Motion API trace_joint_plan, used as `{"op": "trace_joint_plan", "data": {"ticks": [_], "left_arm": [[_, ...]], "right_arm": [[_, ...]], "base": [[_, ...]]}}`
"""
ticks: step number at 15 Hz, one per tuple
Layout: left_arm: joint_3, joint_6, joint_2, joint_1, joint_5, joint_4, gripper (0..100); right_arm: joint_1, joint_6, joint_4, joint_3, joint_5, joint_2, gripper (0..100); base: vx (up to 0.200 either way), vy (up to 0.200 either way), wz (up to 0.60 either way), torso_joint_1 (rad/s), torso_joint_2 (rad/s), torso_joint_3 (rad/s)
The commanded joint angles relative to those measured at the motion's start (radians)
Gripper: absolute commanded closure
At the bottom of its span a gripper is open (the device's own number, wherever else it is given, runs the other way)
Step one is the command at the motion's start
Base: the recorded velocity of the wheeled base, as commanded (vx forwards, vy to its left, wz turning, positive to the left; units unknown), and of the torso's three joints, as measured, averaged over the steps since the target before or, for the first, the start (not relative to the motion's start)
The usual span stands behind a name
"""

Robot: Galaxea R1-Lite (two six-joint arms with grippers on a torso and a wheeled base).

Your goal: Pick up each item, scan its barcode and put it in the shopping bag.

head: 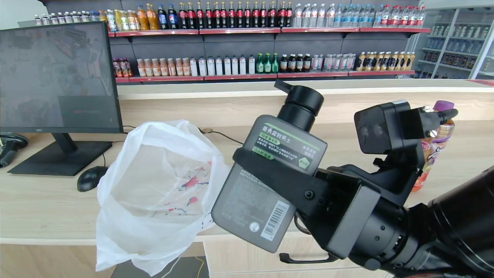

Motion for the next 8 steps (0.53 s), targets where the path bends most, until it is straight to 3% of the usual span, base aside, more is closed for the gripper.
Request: {"op": "trace_joint_plan", "data": {"ticks": [1, 8], "left_arm": [[0.0, -0.001, 0.0, 0.0, 0.0, 0.0, 0], [0.0, -0.001, 0.0, 0.0, 0.0, 0.0, 0]], "right_arm": [[0.001, 0.002, 0.0, -0.005, 0.028, -0.022, 100], [-0.002, -0.015, 0.0, 0.006, 0.042, -0.054, 100]], "base": [[0.0, 0.0, 0.0, 0.0, 0.0, 0.0], [0.0, 0.0, 0.0, 0.0, 0.0, 0.0]]}}
